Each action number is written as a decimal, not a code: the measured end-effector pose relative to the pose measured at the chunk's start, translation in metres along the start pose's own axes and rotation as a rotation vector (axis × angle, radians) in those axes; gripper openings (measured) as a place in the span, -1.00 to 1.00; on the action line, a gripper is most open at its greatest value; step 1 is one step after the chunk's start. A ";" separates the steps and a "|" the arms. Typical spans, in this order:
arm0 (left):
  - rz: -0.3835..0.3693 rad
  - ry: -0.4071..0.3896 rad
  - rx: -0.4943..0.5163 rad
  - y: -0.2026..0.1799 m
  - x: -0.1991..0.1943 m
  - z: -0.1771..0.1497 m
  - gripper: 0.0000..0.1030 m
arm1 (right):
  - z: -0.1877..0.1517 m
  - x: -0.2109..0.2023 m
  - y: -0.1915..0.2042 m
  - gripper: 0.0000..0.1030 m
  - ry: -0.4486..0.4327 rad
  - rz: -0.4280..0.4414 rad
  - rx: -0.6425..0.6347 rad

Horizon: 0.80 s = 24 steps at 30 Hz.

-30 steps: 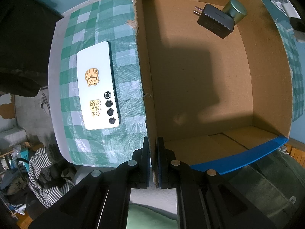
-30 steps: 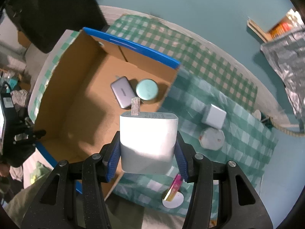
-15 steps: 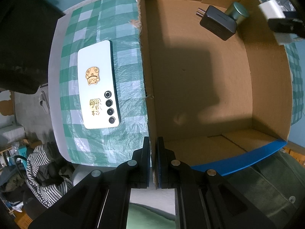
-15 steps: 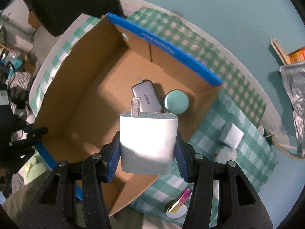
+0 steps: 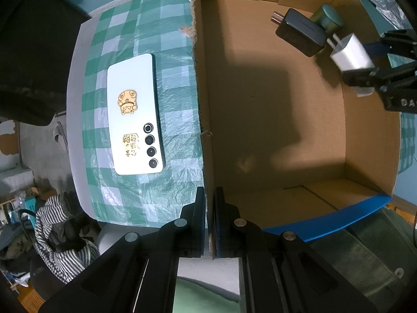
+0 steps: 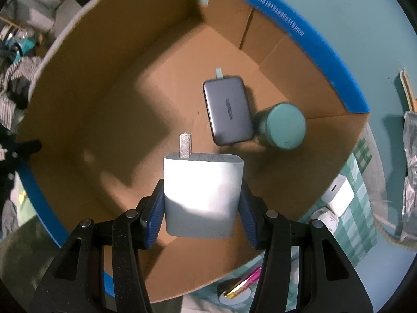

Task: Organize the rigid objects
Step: 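Lower the charger into the box and open the right gripper, then withdraw the right gripper and move it over the pink lighter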

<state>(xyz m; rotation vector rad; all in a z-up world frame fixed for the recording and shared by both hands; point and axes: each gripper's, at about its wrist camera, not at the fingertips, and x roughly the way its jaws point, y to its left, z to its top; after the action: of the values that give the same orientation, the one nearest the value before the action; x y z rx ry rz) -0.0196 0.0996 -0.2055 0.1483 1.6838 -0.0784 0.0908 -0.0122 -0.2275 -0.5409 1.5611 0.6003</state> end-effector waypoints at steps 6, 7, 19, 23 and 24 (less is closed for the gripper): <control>0.002 0.001 0.001 0.000 0.000 0.000 -0.84 | -0.003 0.001 0.004 -0.04 -0.006 -0.005 -0.023; 0.007 0.000 0.002 -0.001 -0.001 -0.001 -0.84 | -0.003 0.000 0.003 -0.04 -0.008 -0.010 -0.018; 0.012 -0.001 0.012 -0.002 -0.001 0.000 -0.84 | -0.017 -0.028 -0.016 -0.04 -0.085 0.013 0.069; 0.011 0.001 0.016 -0.002 0.000 0.001 -0.84 | -0.025 -0.048 -0.030 -0.04 -0.120 0.033 0.096; 0.011 0.001 0.017 -0.002 0.000 0.001 -0.84 | -0.025 -0.052 -0.036 -0.04 -0.128 0.037 0.106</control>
<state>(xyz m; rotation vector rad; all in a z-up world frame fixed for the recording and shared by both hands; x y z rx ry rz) -0.0191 0.0974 -0.2057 0.1706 1.6840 -0.0840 0.0991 -0.0562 -0.1761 -0.3870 1.4754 0.5664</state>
